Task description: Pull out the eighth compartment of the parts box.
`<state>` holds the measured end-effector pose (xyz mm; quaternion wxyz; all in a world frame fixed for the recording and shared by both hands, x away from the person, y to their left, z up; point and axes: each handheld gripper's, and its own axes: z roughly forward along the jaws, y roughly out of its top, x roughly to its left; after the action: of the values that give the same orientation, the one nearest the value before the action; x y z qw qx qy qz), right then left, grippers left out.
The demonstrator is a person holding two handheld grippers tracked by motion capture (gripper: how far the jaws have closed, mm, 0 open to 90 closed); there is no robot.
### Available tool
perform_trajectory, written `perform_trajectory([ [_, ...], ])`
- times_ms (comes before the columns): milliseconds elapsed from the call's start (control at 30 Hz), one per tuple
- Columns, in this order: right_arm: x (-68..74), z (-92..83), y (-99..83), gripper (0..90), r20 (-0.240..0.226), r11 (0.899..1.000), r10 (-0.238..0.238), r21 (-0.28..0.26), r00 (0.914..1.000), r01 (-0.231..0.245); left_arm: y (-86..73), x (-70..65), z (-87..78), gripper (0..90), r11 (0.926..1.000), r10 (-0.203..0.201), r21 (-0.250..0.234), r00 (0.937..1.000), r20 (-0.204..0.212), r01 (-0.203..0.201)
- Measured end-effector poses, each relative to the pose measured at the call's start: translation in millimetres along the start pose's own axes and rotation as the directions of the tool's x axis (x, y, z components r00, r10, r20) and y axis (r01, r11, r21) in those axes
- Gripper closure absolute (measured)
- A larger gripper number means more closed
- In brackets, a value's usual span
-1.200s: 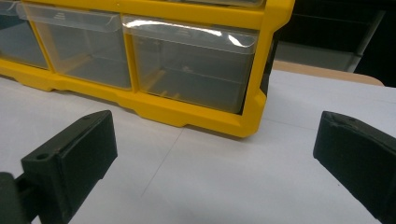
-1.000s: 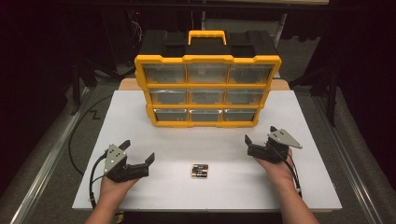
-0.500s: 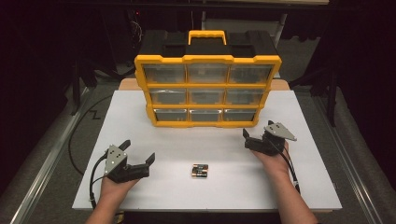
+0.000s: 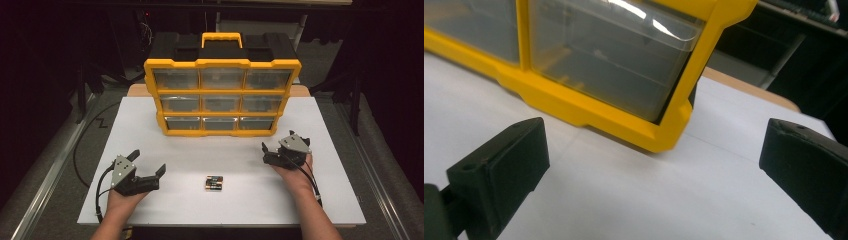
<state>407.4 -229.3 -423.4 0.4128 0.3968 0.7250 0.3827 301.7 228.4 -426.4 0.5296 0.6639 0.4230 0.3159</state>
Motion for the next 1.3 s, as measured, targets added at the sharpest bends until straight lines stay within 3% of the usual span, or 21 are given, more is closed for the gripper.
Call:
perform_trajectory([
  [267,2.8,-2.6,-7.1,0.8,0.021,0.99,-0.137,0.014,0.9903,0.137,-0.1,-0.3,-0.1,0.5,1.0,0.005,-0.001,1.0,0.003,-0.005],
  [400,2.4,-3.7,-11.1,0.8,0.04,0.979,-0.202,0.033,0.9786,0.201,-0.1,-0.3,-0.4,0.4,1.0,0.007,-0.002,1.0,0.004,-0.007],
  [567,2.3,-5.2,-13.7,0.8,0.046,0.967,-0.25,0.057,0.967,0.248,0.0,-0.2,-0.6,0.8,1.0,0.006,-0.002,1.0,0.006,-0.006],
  [600,3.1,-5.4,-14.3,0.8,0.059,0.96,-0.276,0.064,0.9595,0.272,0.0,-0.5,-0.7,0.8,1.0,0.006,-0.003,0.9999,0.009,-0.006],
  [700,5.5,-5.3,-14.9,0.9,0.071,0.949,-0.312,0.078,0.9473,0.307,0.0,-0.8,-0.5,0.8,1.0,0.008,-0.002,0.9999,0.01,-0.008],
  [800,8.7,-5.2,-15.4,0.9,0.084,0.93,-0.365,0.087,0.9273,0.358,0.0,-0.8,-0.4,0.9,1.0,0.006,-0.001,0.9999,0.011,-0.006],
  [833,9.9,-5.2,-15.7,0.9,0.085,0.928,-0.37,0.086,0.925,0.363,0.0,-0.7,-0.4,1.0,1.0,0.005,0.001,0.9999,0.013,-0.005],
  [867,10.8,-5.7,-15.6,0.9,0.089,0.916,-0.4,0.082,0.912,0.394,0.0,-0.7,-0.4,1.1,1.0,0.004,0.001,0.9999,0.014,-0.005],
  [933,12.9,-6.3,-15.8,1.1,0.091,0.908,-0.417,0.086,0.9042,0.41,0.1,-0.8,-0.4,1.1,1.0,0.006,0.001,0.9999,0.014,-0.006],
  [1000,15.3,-7.0,-15.6,1.2,0.1,0.887,-0.461,0.093,0.8816,0.453,0.1,-1.0,-0.4,1.1,1.0,0.005,-0.001,0.9999,0.014,-0.005],
  [1033,15.3,-7.0,-15.6,1.2,0.1,0.887,-0.461,0.093,0.8816,0.453,0.1,-1.0,-0.4,1.2,1.0,0.005,-0.001,0.9999,0.014,-0.005],
  [1100,19.0,-7.8,-15.0,1.2,0.114,0.851,-0.525,0.096,0.8435,0.516,0.2,-0.9,-0.5,1.2,1.0,0.005,-0.002,0.9999,0.016,-0.005],
  [1133,20.6,-8.1,-14.7,1.2,0.121,0.837,-0.547,0.1,0.8285,0.538,0.2,-1.0,-0.5,1.2,1.0,0.003,-0.004,0.9999,0.015,-0.003],
  [1167,22.8,-8.2,-15.3,1.2,0.12,0.84,-0.542,0.102,0.8319,0.533,0.3,-1.0,-0.5,1.2,1.0,0.003,-0.005,0.9999,0.016,-0.003],
  [1200,25.3,-8.4,-15.3,1.2,0.124,0.829,-0.559,0.102,0.82,0.55,0.3,-1.0,-0.6,1.3,1.0,0.003,-0.006,0.9999,0.016,-0.003],
  [1233,25.8,-8.9,-14.6,1.2,0.125,0.81,-0.587,0.106,0.8,0.577,0.3,-1.1,-0.6,1.3,1.0,0.003,-0.006,0.9998,0.017,-0.003],
  [1267,28.2,-8.9,-14.6,1.2,0.132,0.799,-0.601,0.106,0.7884,0.591,0.3,-1.1,-0.6,1.3,1.0,0.003,-0.007,0.9998,0.017,-0.003],
  [1300,30.1,-9.5,-14.2,1.2,0.134,0.776,-0.63,0.113,0.7647,0.62,0.3,-1.1,-0.5,1.3,1.0,0.003,-0.007,0.9998,0.018,-0.003],
])
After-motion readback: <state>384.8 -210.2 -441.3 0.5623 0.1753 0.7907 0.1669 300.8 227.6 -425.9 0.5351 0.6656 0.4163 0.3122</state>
